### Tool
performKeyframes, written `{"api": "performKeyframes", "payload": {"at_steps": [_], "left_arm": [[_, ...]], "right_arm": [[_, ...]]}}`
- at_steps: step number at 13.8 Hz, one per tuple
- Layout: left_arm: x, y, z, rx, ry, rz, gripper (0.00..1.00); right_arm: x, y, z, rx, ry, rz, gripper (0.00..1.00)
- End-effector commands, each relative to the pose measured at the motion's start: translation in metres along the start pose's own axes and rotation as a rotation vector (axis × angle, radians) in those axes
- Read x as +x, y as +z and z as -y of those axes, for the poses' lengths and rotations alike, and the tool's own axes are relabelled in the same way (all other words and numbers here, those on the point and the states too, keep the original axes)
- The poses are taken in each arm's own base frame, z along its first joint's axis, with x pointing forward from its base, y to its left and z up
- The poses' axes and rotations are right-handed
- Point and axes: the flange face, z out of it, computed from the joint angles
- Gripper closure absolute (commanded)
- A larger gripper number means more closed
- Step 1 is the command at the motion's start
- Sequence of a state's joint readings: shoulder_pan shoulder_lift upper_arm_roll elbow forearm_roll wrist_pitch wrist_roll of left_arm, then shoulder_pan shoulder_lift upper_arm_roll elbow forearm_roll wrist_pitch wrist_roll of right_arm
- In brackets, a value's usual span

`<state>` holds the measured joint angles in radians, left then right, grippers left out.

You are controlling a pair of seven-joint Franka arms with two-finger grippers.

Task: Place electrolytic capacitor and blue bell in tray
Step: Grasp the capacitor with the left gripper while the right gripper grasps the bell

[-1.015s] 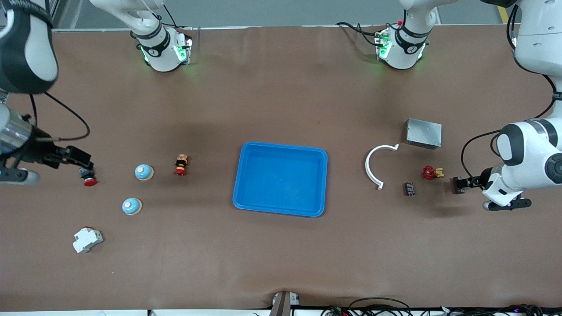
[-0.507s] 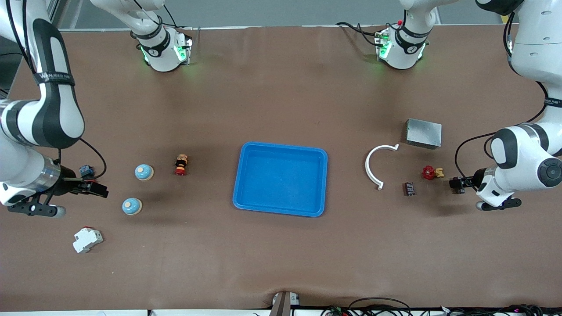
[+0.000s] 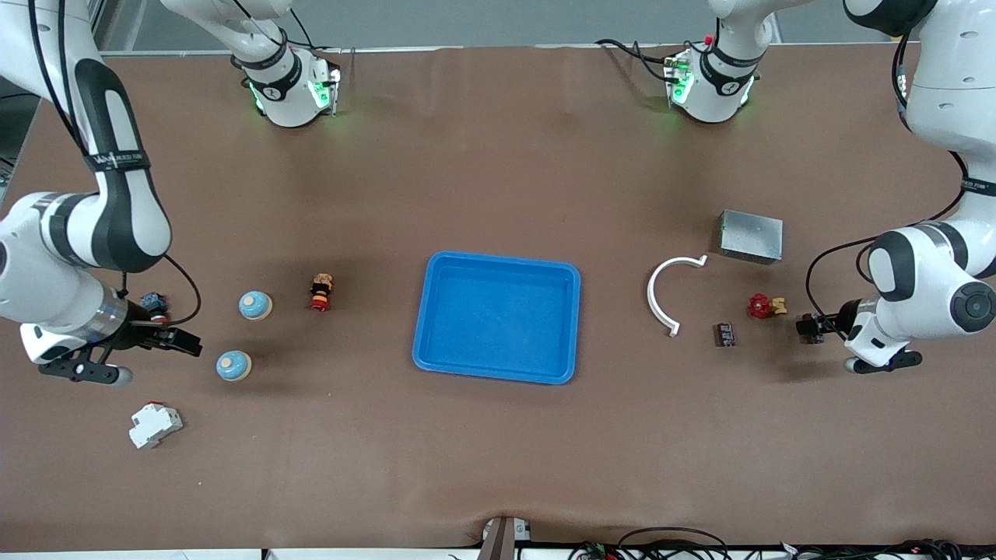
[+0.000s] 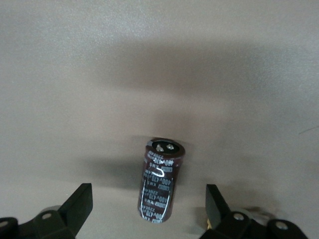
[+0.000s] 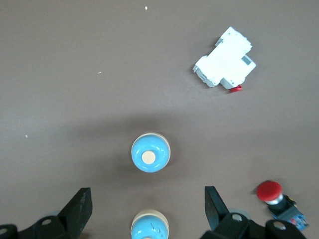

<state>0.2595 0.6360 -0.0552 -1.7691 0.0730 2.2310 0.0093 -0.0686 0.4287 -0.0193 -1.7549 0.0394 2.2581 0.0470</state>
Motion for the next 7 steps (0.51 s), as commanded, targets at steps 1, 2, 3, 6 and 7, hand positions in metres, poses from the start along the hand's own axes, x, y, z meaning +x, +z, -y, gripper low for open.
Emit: {"api": "performKeyframes", "payload": {"at_steps": [1,2,3,6,7], "left_arm": [[-0.004,0.006,-0.002,-0.033,-0.009,0.001,0.0],[-0.004,0.008,-0.003,-0.036,-0.009,0.004,0.0],[-0.005,0.01,-0.003,-0.036,-0.009,0.004,0.0],[-0.003,0.012,-0.003,-0.036,-0.009,-0.005,0.0],[-0.003,0.012,-0.003,-0.036,-0.009,-0.007,0.0]], "right_arm": [[0.002,0.039,0.009,0.014,-0.004,-0.012,0.0],[-0.001,0.05,0.01,0.013,-0.002,-0.007,0.0],[-0.004,0.057,0.01,0.012,0.001,-0.019,0.0],[-0.011,0.081,0.011,0.01,-0.002,-0.007,0.0],[-0.011,0.089,0.012,0.009,-0.003,-0.013,0.0]]}}
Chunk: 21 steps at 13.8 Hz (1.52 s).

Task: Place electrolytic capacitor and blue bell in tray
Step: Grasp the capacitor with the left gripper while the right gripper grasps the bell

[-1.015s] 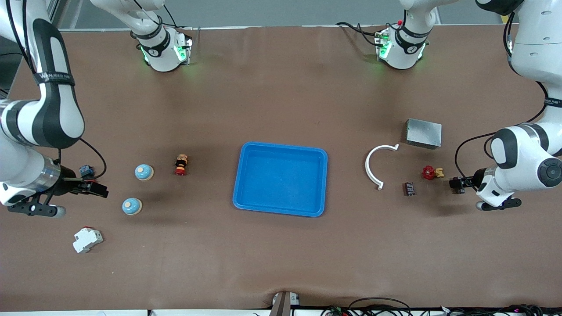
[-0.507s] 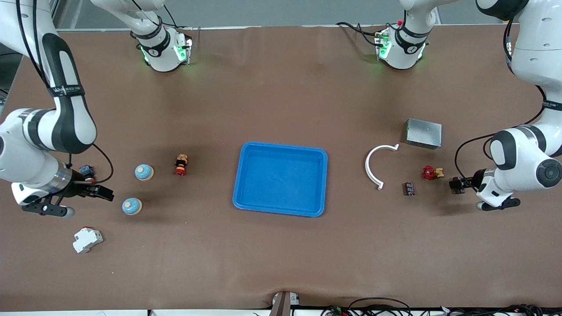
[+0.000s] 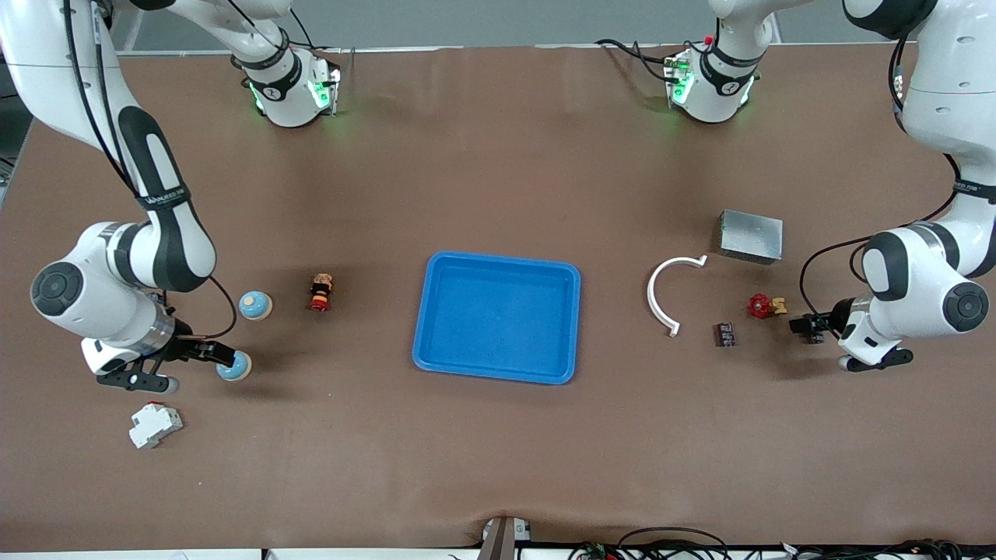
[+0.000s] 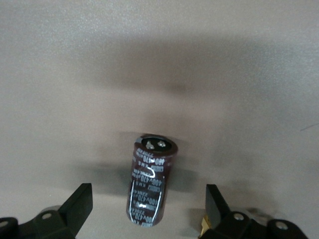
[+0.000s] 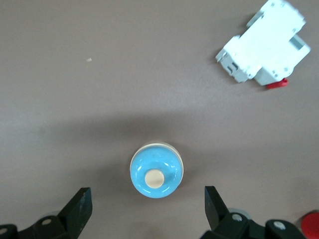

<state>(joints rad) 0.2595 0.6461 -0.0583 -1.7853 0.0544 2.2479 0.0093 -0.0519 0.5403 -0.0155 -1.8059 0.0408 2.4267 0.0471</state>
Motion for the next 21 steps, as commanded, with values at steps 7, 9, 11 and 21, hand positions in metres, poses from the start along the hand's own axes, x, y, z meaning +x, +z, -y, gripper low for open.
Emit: {"api": "performKeyframes", "payload": {"at_steps": [7,9,11,21], "left_arm": [[0.0,-0.002,-0.002,-0.019,-0.013,-0.017,0.76],[0.001,-0.006,-0.002,-0.02,-0.027,-0.023,1.0],[0.001,-0.012,-0.003,-0.019,-0.028,-0.026,1.0],[0.0,-0.123,-0.042,-0.017,-0.043,0.051,1.0]], "right_arm": [[-0.007,0.043,0.008,0.008,0.003,0.0,0.0],[-0.008,0.05,0.008,0.007,0.003,0.004,0.0],[-0.008,0.056,0.006,0.006,0.004,-0.005,0.0],[-0.007,0.066,0.003,0.005,0.004,-0.011,0.0]]}}
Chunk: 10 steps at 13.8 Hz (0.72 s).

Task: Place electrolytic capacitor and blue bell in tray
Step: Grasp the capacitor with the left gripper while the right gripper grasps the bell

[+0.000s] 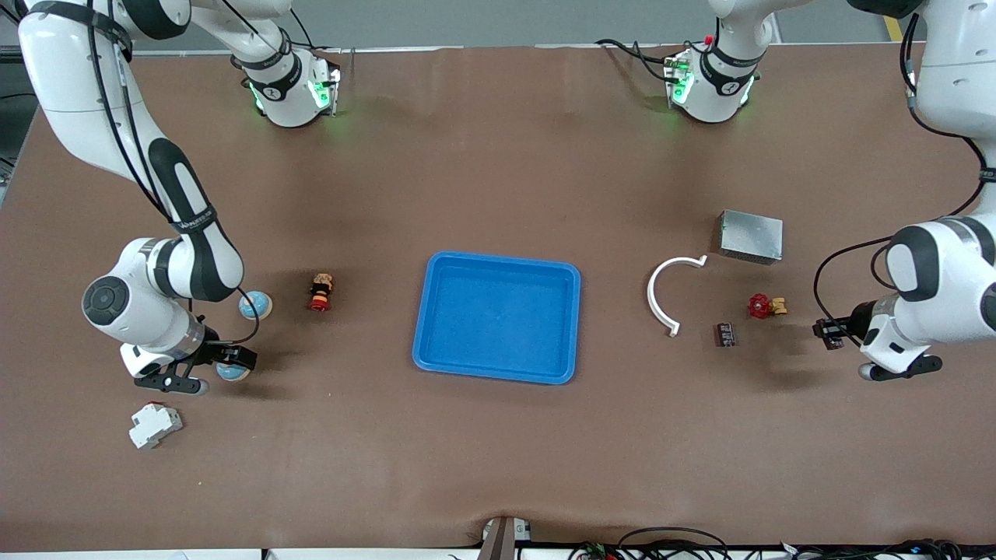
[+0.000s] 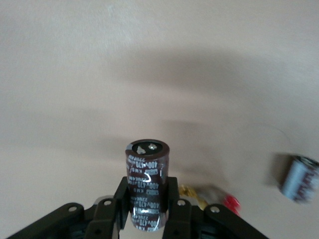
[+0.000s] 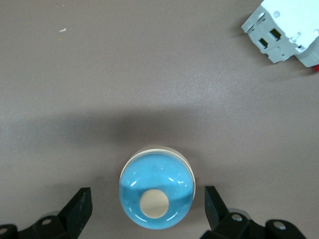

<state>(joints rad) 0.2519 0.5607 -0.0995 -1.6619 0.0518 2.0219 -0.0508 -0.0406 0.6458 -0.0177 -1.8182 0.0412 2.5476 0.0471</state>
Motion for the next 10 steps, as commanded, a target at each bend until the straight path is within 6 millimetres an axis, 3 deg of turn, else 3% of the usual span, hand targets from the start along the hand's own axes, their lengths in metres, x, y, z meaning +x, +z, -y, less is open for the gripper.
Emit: {"api": "performKeyframes", "payload": {"at_steps": [1,2,3,4,5,8,10], "left_arm": [[-0.009,-0.038,-0.032,-0.006,-0.035,0.056,1.0],[-0.014,-0.049,-0.041,-0.003,-0.058,0.067,1.0],[-0.02,-0.06,-0.052,-0.002,-0.078,0.065,1.0],[-0.026,-0.069,-0.065,-0.002,-0.094,0.067,1.0],[-0.034,-0.081,-0.081,-0.004,-0.123,0.07,1.0],[-0.059,-0.109,-0.13,-0.013,-0.197,0.08,1.0],[-0.075,-0.121,-0.17,-0.019,-0.25,0.071,1.0]], "right_arm": [[0.002,0.003,0.0,0.01,0.012,-0.008,0.03],[0.002,0.003,0.0,0.01,0.01,-0.008,0.21],[0.002,0.003,0.001,0.01,0.009,-0.006,0.47],[0.002,0.003,0.001,0.01,0.012,-0.006,0.79],[0.002,0.004,0.002,0.01,0.013,-0.006,1.0],[0.002,0.002,0.006,0.011,0.01,-0.002,1.0],[0.003,-0.006,0.029,0.016,0.047,-0.007,1.0]]}}
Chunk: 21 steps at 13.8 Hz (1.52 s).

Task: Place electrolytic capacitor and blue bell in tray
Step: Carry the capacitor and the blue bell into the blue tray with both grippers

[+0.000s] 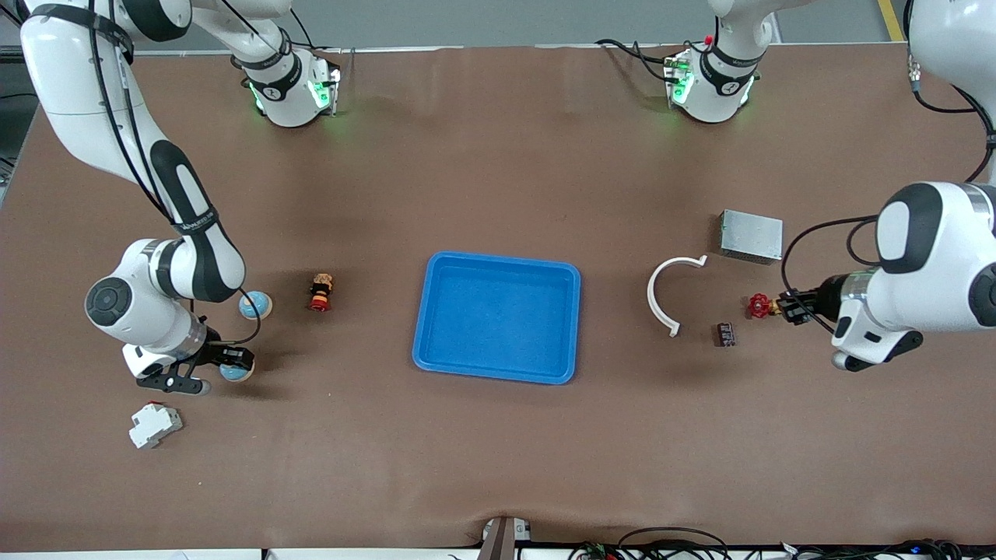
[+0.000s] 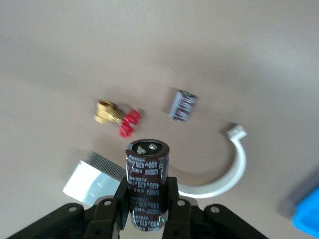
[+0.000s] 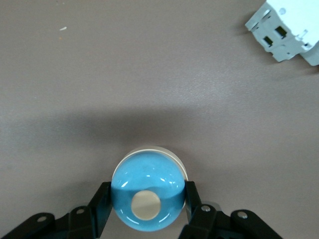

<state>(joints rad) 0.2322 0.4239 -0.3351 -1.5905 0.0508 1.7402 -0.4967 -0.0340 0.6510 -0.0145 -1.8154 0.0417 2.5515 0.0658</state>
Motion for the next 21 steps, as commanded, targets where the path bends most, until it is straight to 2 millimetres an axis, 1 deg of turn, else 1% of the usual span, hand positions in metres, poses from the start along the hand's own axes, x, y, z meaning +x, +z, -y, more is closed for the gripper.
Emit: {"api": "performKeyframes", "payload": {"at_steps": [1,4,6,7,8,9,11,13,14,16,17,19,21], "left_arm": [[-0.037,-0.018,-0.043,-0.021,-0.072,0.001,1.0],[-0.071,-0.02,-0.096,-0.041,-0.124,-0.002,1.0],[-0.093,-0.019,-0.135,-0.069,-0.154,-0.035,1.0],[-0.108,-0.017,-0.157,-0.074,-0.158,-0.05,1.0],[-0.116,-0.006,-0.176,-0.081,-0.164,-0.048,1.0],[-0.126,0.004,-0.196,-0.095,-0.175,-0.054,1.0],[-0.148,0.028,-0.239,-0.122,-0.219,-0.082,1.0],[-0.162,0.051,-0.268,-0.126,-0.263,-0.122,1.0],[-0.168,0.06,-0.281,-0.129,-0.281,-0.134,1.0],[-0.187,0.086,-0.302,-0.108,-0.297,-0.125,1.0],[-0.192,0.098,-0.312,-0.124,-0.305,-0.124,1.0],[-0.198,0.12,-0.328,-0.162,-0.347,-0.113,1.0],[-0.2,0.145,-0.333,-0.133,-0.354,-0.121,1.0]], "right_arm": [[0.001,-0.014,0.035,0.014,0.054,0.005,1.0],[-0.006,-0.048,0.068,0.013,0.116,0.046,1.0],[-0.013,-0.085,0.093,0.011,0.158,0.07,1.0],[-0.018,-0.108,0.107,0.01,0.184,0.079,1.0],[-0.025,-0.129,0.123,0.007,0.205,0.091,1.0],[-0.033,-0.145,0.141,0.006,0.224,0.094,1.0],[-0.046,-0.165,0.17,0.003,0.279,0.099,1.0],[-0.06,-0.177,0.202,0.003,0.32,0.097,1.0],[-0.069,-0.18,0.221,0.003,0.334,0.097,1.0],[-0.088,-0.182,0.256,0.003,0.375,0.096,1.0],[-0.097,-0.183,0.272,0.002,0.392,0.096,1.0],[-0.115,-0.184,0.302,0.003,0.426,0.095,1.0],[-0.132,-0.183,0.33,0.002,0.459,0.083,1.0]]}}
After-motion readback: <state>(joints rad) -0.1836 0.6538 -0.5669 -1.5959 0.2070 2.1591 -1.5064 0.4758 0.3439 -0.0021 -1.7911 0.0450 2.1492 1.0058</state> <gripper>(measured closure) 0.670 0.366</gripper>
